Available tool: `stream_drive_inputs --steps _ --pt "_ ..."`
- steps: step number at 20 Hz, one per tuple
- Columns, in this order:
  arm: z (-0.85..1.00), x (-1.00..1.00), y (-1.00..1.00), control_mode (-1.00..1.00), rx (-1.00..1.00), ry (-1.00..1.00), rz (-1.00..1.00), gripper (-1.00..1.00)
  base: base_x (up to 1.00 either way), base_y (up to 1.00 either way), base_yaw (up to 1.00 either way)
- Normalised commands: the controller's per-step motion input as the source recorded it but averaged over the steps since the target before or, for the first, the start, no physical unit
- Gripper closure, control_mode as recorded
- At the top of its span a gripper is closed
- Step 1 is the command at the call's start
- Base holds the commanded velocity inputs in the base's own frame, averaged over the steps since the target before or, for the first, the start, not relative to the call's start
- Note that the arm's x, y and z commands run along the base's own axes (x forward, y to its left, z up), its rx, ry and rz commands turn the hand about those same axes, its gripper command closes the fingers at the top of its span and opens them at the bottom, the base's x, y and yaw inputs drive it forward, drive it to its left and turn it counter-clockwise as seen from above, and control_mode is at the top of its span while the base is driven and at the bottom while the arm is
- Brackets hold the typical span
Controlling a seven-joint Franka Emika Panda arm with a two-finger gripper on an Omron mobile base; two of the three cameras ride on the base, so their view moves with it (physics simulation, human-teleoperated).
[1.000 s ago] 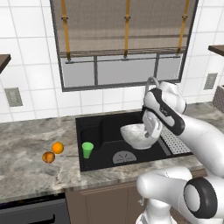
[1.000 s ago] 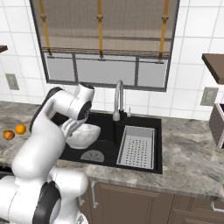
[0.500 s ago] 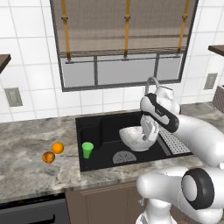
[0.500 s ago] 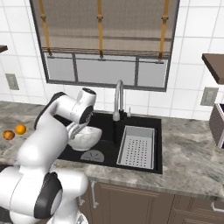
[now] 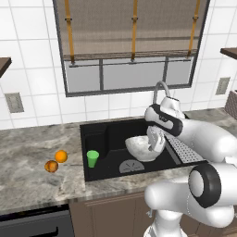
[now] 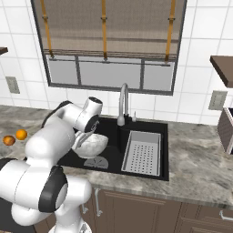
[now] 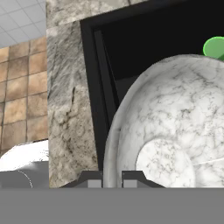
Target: Remove the peach and orange from the sink. Then move the bowl and cup from the counter to the sink for washing.
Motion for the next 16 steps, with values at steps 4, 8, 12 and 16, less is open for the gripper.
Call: stream_drive_inputs --steps 4,8,12,16 --pt "-0.29 0.26 -0.03 -1.0 0.0 0.0 0.01 1.0 0.0 0.0 0.0" --pt "-0.28 0.25 -0.03 -1.0 0.0 0.0 0.02 1.0 0.0 0.0 0.0" --pt "-0.28 0.23 -0.02 -1.0 0.0 0.0 0.02 1.0 0.0 0.0 0.0" --pt "-0.32 0.2 0.0 -1.0 0.0 0.0 0.02 1.0 0.0 0.0 0.0"
